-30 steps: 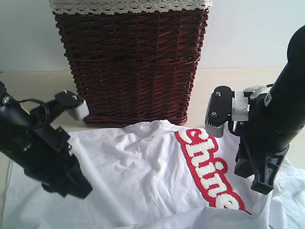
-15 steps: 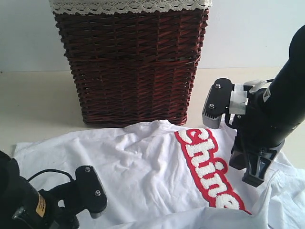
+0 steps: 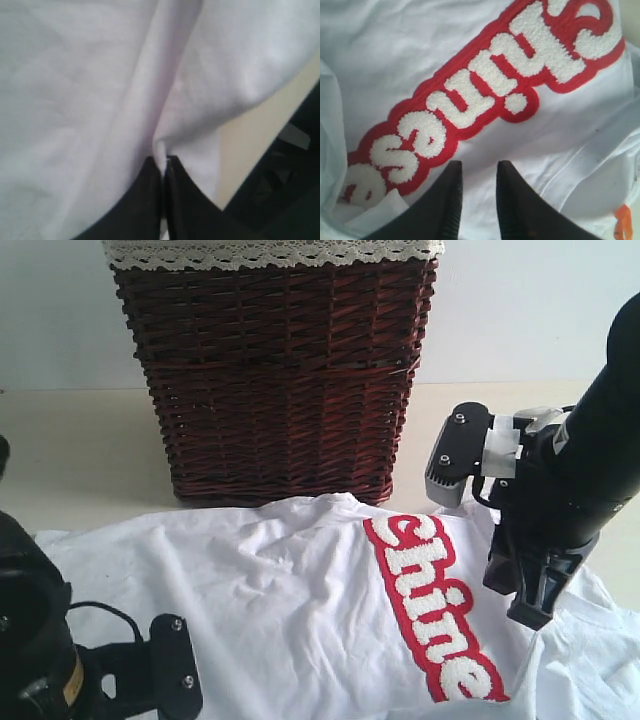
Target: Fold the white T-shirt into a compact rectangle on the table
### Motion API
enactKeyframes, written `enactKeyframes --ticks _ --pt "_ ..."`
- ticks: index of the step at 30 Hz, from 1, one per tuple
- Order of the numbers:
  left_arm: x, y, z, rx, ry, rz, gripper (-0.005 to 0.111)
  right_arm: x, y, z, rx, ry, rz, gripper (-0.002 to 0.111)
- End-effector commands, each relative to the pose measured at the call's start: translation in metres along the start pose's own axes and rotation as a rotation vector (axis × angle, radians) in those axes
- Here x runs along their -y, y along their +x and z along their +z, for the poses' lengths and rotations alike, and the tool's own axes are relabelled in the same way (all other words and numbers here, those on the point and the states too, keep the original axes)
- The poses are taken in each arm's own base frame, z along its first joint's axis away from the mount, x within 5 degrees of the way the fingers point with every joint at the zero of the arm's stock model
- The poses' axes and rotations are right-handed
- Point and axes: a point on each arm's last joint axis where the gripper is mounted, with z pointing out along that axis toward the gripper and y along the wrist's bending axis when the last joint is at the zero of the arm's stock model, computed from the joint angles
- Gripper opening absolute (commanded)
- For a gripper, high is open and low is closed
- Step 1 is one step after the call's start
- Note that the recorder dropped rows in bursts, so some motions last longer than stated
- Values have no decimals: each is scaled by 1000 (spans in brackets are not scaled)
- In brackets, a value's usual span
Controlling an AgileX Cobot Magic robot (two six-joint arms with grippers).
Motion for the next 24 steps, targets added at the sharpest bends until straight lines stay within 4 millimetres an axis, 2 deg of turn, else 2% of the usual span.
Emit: enactKeyframes --ticks 1,3,6,8,10,14,15,17,19,22,24 --pt "11 15 -50 -47 35 74 0 -1 4 -3 -46 2 -24 24" --pt "23 21 -66 15 104 103 0 -1 4 -3 -49 -2 -23 24" --pt "38 29 -73 109 193 82 1 -2 3 -2 -45 -15 -15 24" --pt "41 33 -75 133 207 101 8 -3 4 -1 -54 -26 -11 24" --pt "41 35 -73 123 198 97 22 -4 5 0 -74 -44 -10 24" --pt "34 39 -71 80 122 88 66 -8 11 5 -157 -116 -11 24" --pt "31 40 -71 66 94 78 72 -8 12 7 -180 -131 -13 24" --pt "24 36 -70 98 18 51 71 -10 14 9 -205 -152 -15 24" --pt "18 27 -69 179 -37 44 66 -9 15 7 -215 -138 -27 26" --pt "11 11 -63 258 -73 23 50 -8 16 2 -205 -112 -38 40" --pt "6 1 -54 276 -86 15 45 -8 16 0 -205 -104 -41 52"
